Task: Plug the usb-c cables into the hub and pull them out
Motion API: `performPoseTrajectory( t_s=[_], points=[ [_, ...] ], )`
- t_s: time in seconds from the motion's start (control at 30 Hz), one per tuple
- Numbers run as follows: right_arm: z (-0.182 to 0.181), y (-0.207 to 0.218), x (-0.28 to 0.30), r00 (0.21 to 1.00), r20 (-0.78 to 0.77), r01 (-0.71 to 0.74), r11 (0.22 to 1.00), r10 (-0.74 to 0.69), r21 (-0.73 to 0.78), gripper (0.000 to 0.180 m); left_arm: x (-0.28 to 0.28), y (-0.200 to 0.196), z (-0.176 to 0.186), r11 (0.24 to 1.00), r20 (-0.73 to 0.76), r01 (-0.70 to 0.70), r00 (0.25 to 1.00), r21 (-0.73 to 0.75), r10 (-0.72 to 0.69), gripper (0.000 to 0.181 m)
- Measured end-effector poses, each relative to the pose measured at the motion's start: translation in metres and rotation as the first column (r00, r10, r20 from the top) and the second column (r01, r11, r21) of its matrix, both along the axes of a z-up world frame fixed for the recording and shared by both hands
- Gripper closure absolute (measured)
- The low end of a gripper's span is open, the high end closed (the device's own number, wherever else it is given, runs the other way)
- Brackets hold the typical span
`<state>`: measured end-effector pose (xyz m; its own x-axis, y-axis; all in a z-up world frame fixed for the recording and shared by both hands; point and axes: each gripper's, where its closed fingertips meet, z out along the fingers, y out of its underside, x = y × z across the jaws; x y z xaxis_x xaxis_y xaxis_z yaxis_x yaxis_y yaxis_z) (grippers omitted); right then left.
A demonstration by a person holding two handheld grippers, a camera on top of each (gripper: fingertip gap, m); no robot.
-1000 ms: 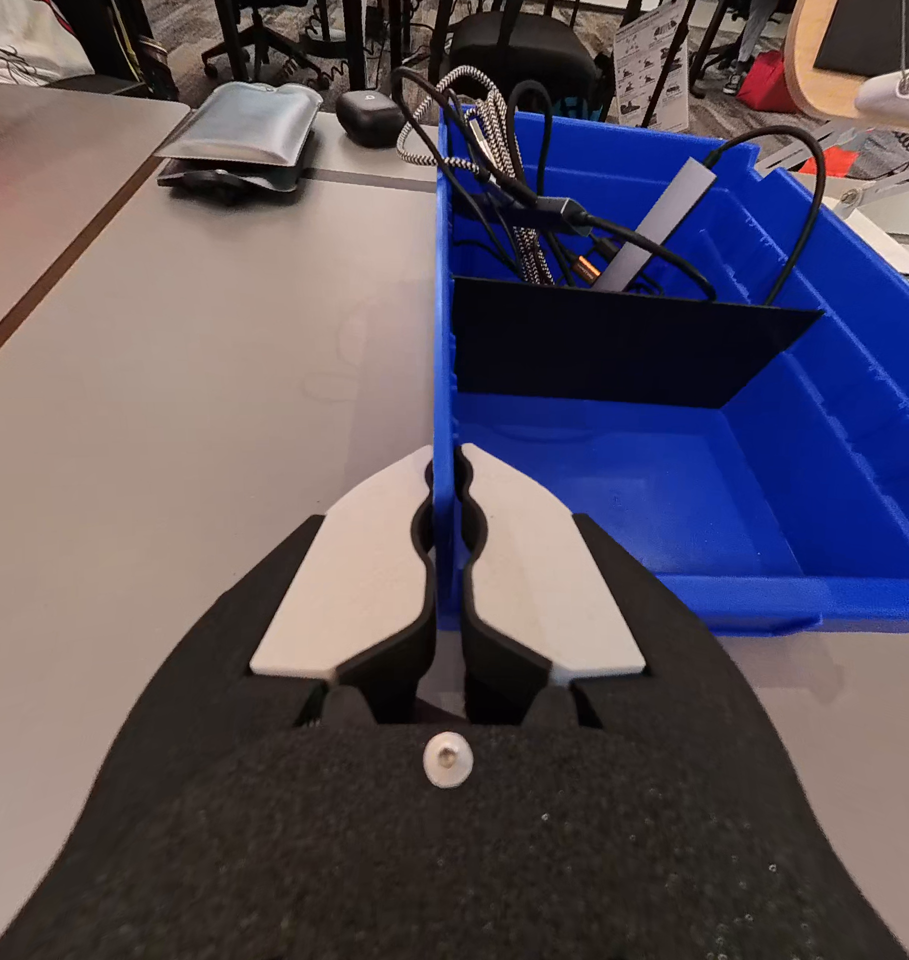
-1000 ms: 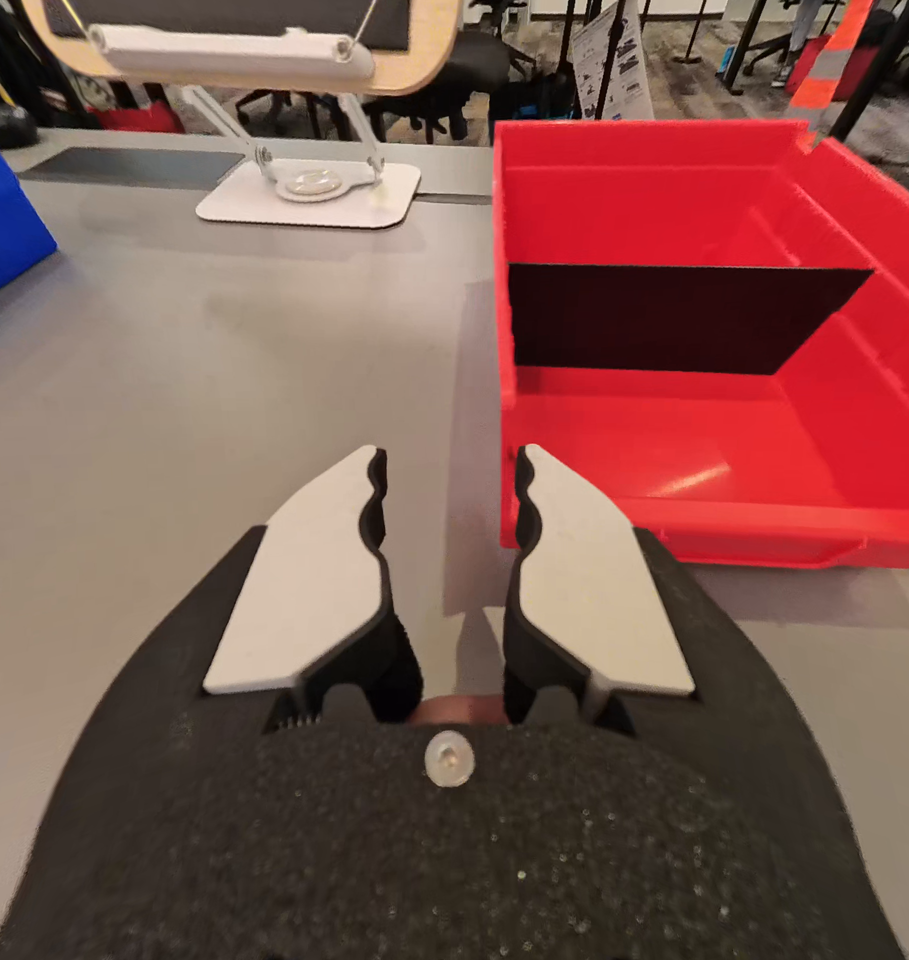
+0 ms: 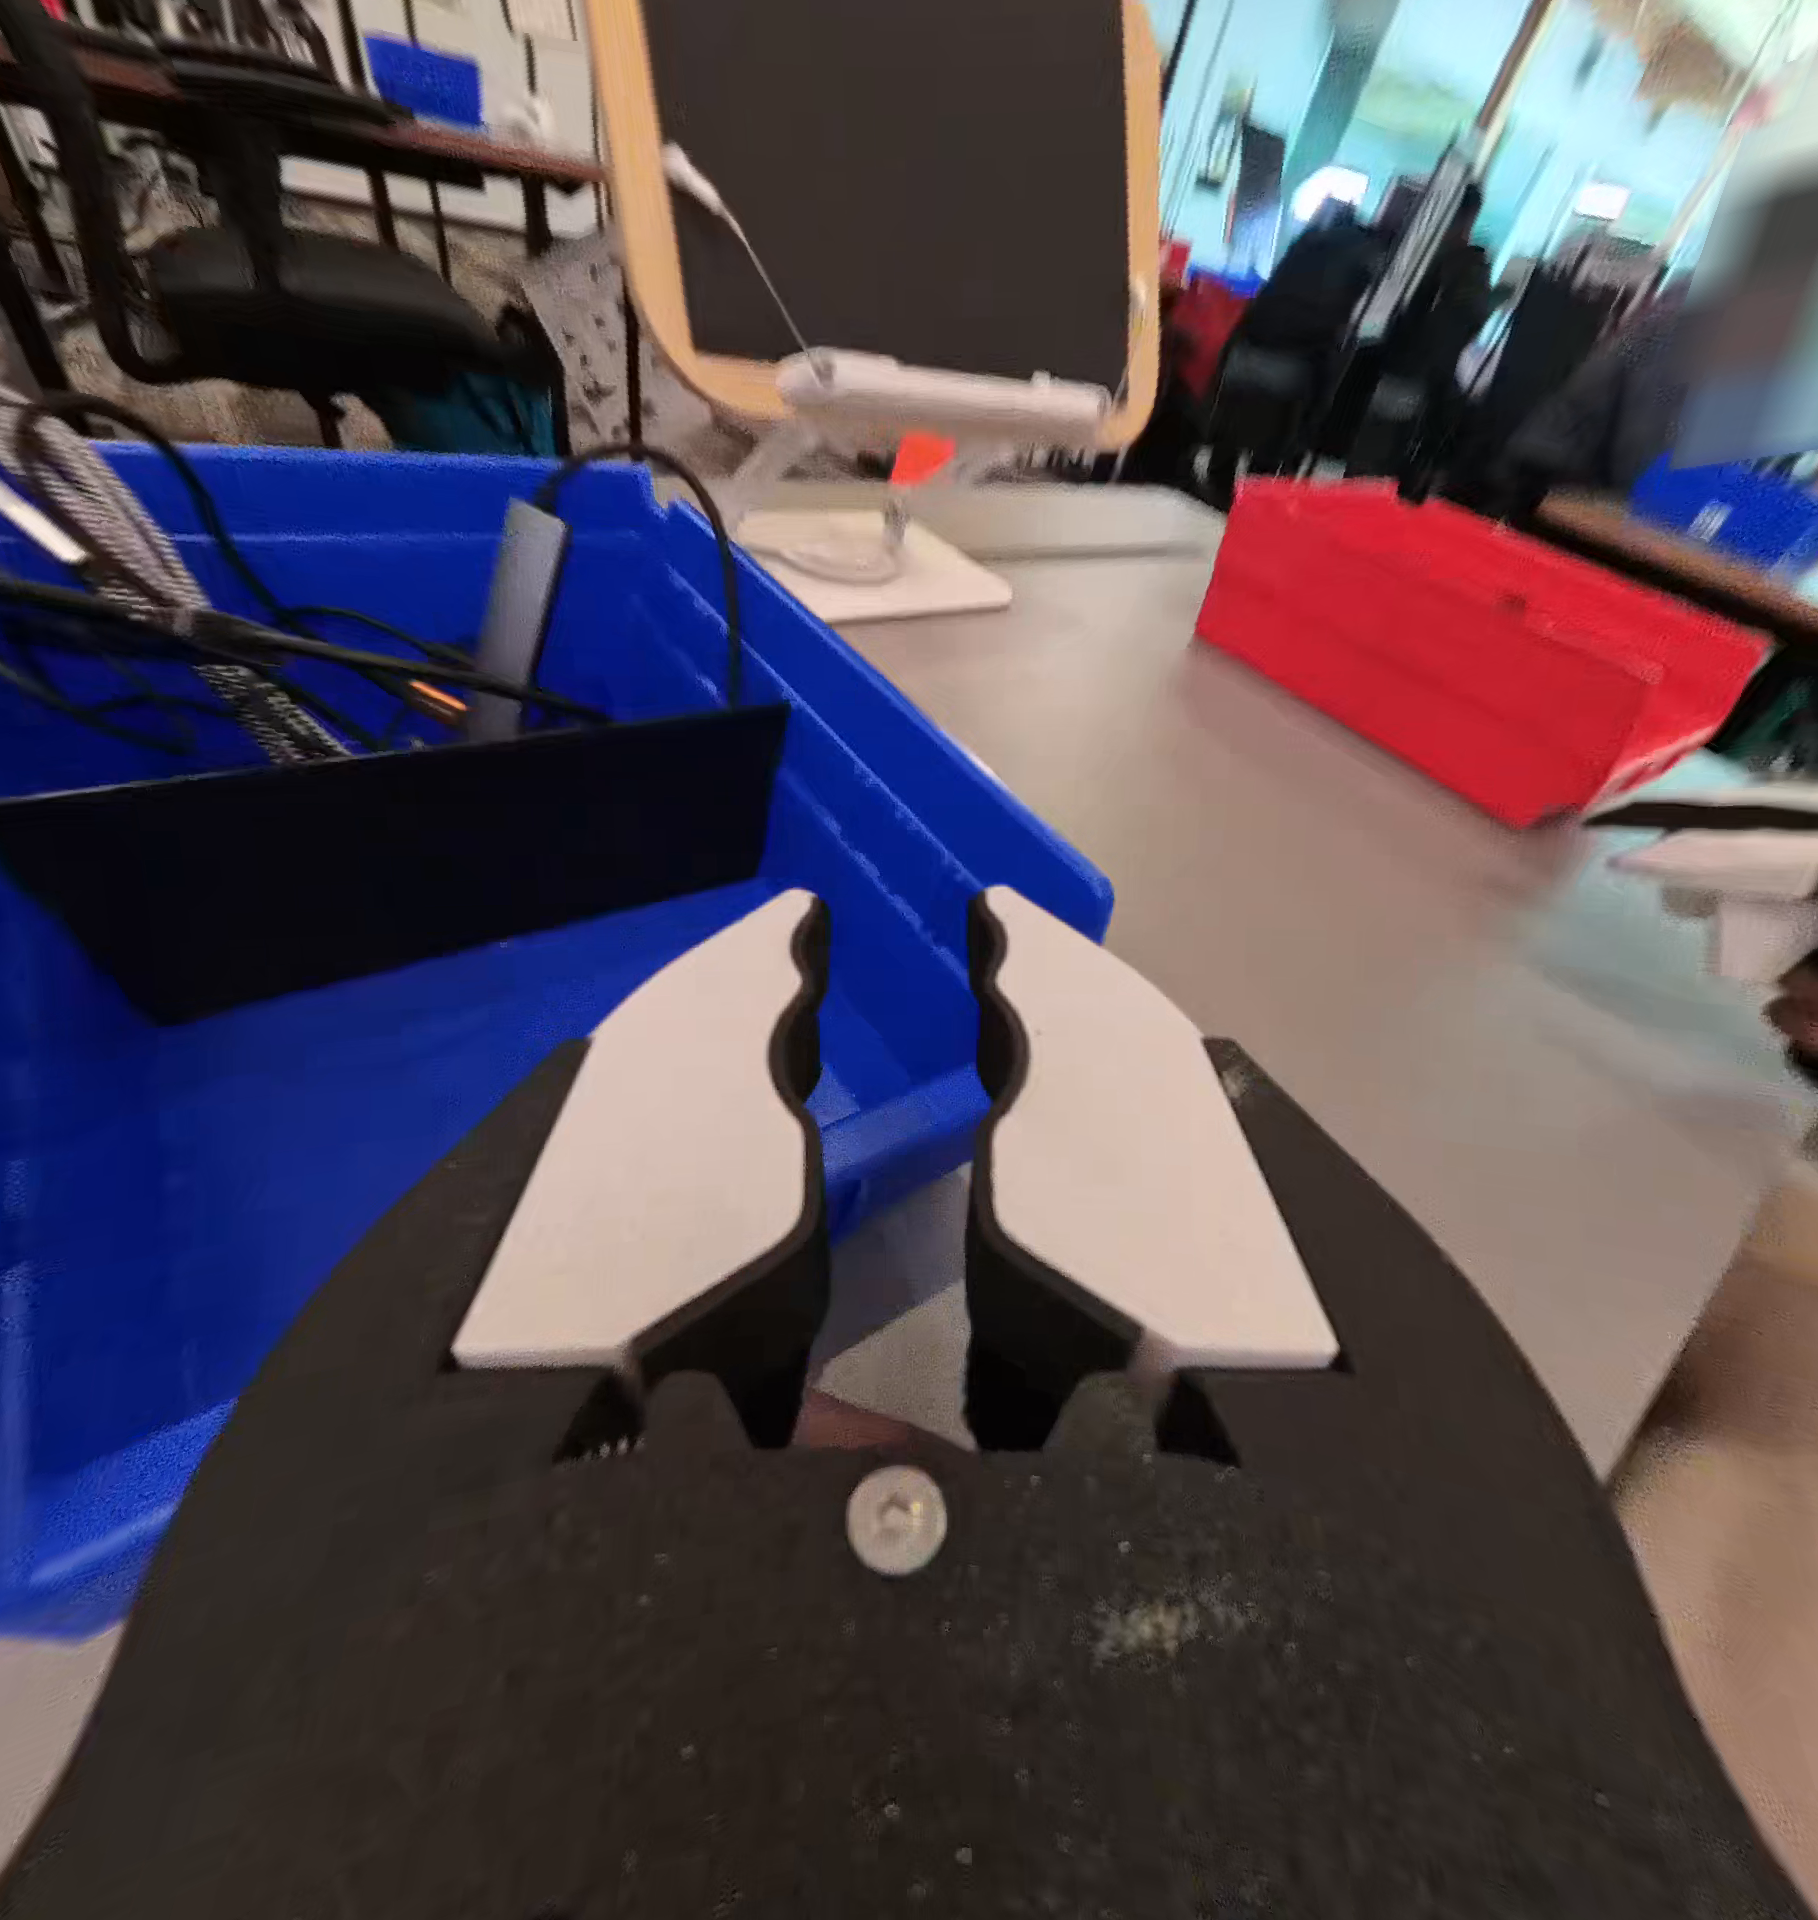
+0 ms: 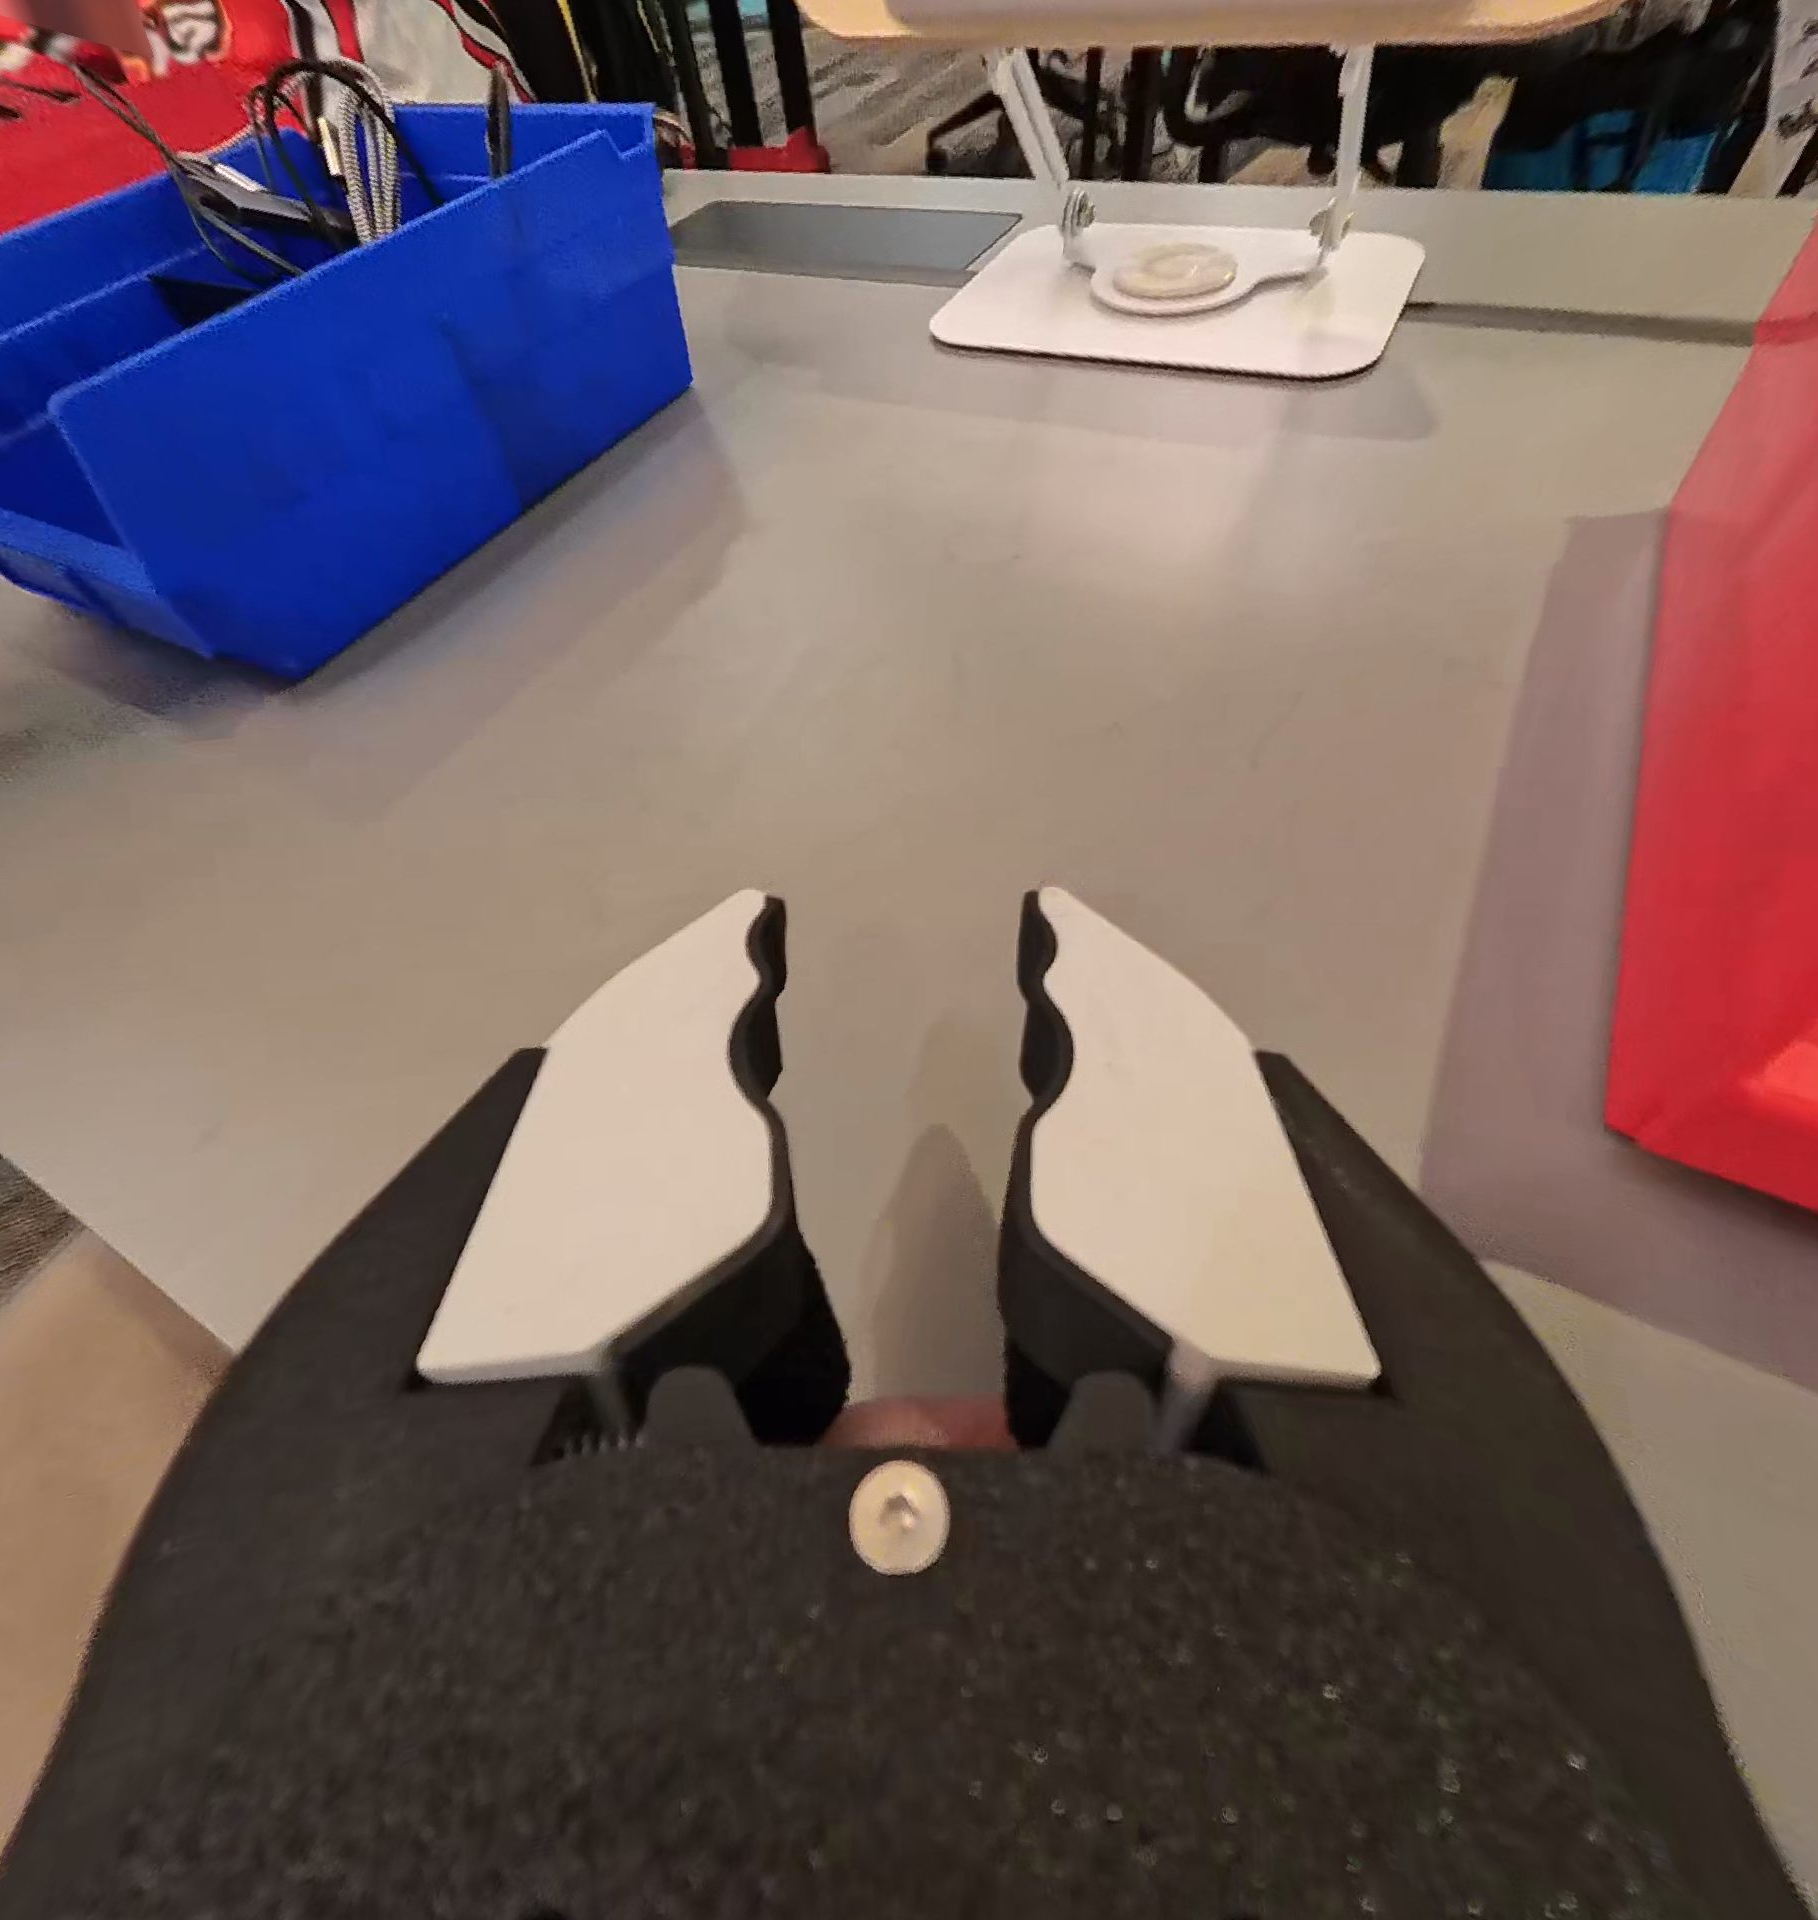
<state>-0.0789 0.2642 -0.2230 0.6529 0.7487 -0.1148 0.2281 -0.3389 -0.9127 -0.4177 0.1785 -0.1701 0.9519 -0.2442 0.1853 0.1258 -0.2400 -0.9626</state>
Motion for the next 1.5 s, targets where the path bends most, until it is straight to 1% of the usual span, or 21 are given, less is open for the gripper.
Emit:
performPoseTrajectory(
  t_s=[0.1,0.2,0.33,0.47,0.67,0.73,0.77,0.8,0.83,0.9,0.93,1.0,1.03,1.07,1.1,1.17,1.3,1.37,1.4,1.47,1.5],
  points=[
    [-0.008,-0.004,-0.003,1.000,-0.005,-0.022,0.999,0.022,-0.044,0.138,0.017,0.012,-0.011,1.000,-0.159,0.003,0.987,-0.013,-0.005,0.155],
    [-0.012,-0.005,-0.005,0.999,0.000,-0.034,0.998,0.034,-0.056,0.138,0.030,0.018,-0.023,0.997,-0.187,0.045,0.981,-0.055,-0.054,0.154],
    [-0.010,-0.006,-0.006,0.998,-0.041,-0.059,0.995,0.056,-0.078,0.138,0.030,0.024,-0.026,0.998,-0.216,0.028,0.976,-0.054,-0.039,0.153],
    [-0.010,-0.003,-0.005,0.997,-0.068,-0.052,0.994,0.046,-0.097,0.138,0.027,0.028,-0.022,0.999,-0.212,-0.002,0.977,-0.033,-0.005,0.153],
    [-0.014,0.001,-0.003,0.996,-0.082,-0.041,0.988,0.030,-0.146,0.138,0.017,0.030,-0.026,0.997,-0.204,-0.049,0.978,-0.051,0.038,0.153],
    [-0.014,0.001,-0.003,0.995,-0.090,-0.045,0.986,0.030,-0.161,0.138,0.010,0.033,-0.029,0.992,-0.162,-0.098,0.983,-0.079,0.084,0.153],
    [-0.014,0.002,-0.002,0.995,-0.094,-0.041,0.985,0.026,-0.166,0.138,0.004,0.035,-0.029,0.985,-0.111,-0.140,0.985,-0.100,0.129,0.152],
    [-0.015,0.003,-0.002,0.995,-0.097,-0.035,0.985,0.018,-0.171,0.138,-0.004,0.038,-0.022,0.974,-0.018,-0.202,0.979,-0.102,0.201,0.152],
    [-0.015,0.003,-0.001,0.995,-0.099,-0.031,0.984,0.014,-0.176,0.138,-0.010,0.040,-0.010,0.967,0.090,-0.241,0.965,-0.084,0.248,0.152],
    [-0.015,0.000,-0.001,0.995,-0.102,-0.040,0.982,0.022,-0.184,0.138,-0.030,0.047,0.013,0.934,0.261,-0.351,0.898,-0.065,0.355,0.152],
    [-0.015,0.000,-0.002,0.995,-0.100,-0.043,0.982,0.025,-0.182,0.138,-0.040,0.052,0.023,0.916,0.313,-0.395,0.864,-0.065,0.395,0.152],
    [-0.015,-0.001,-0.003,0.995,-0.095,-0.050,0.983,0.034,-0.176,0.138,-0.065,0.064,0.029,0.861,0.355,-0.496,0.789,-0.114,0.501,0.148],
    [-0.015,-0.002,-0.004,0.995,-0.092,-0.054,0.983,0.038,-0.175,0.138,-0.078,0.071,0.028,0.830,0.362,-0.539,0.752,-0.142,0.550,0.142],
    [-0.016,-0.002,-0.005,0.995,-0.091,-0.057,0.983,0.041,-0.176,0.138,-0.091,0.078,0.024,0.794,0.368,-0.578,0.709,-0.186,0.602,0.139],
    [-0.016,-0.003,-0.005,0.995,-0.091,-0.059,0.983,0.044,-0.176,0.138,-0.101,0.085,0.020,0.766,0.386,-0.602,0.667,-0.227,0.638,0.138],
    [-0.016,-0.004,-0.005,0.995,-0.089,-0.064,0.982,0.049,-0.177,0.138,-0.116,0.098,0.011,0.726,0.401,-0.626,0.610,-0.285,0.684,0.133],
    [-0.017,-0.003,-0.005,0.994,-0.091,-0.071,0.979,0.054,-0.192,0.137,-0.131,0.117,-0.010,0.669,0.354,-0.645,0.568,-0.370,0.743,0.130],
    [-0.017,-0.003,-0.004,0.994,-0.097,-0.073,0.976,0.054,-0.204,0.137,-0.134,0.127,-0.014,0.670,0.355,-0.636,0.568,-0.384,0.743,0.130],
    [-0.018,-0.002,-0.003,0.994,-0.099,-0.072,0.975,0.052,-0.209,0.137,-0.138,0.130,-0.017,0.658,0.341,-0.642,0.563,-0.393,0.753,0.134],
    [-0.018,-0.002,-0.003,0.993,-0.105,-0.073,0.973,0.050,-0.220,0.137,-0.147,0.129,-0.025,0.607,0.308,-0.667,0.524,-0.432,0.794,0.152],
    [-0.019,-0.002,-0.003,0.993,-0.108,-0.074,0.971,0.050,-0.226,0.137,-0.149,0.131,-0.024,0.619,0.350,-0.658,0.510,-0.430,0.786,0.158]
  ],
)
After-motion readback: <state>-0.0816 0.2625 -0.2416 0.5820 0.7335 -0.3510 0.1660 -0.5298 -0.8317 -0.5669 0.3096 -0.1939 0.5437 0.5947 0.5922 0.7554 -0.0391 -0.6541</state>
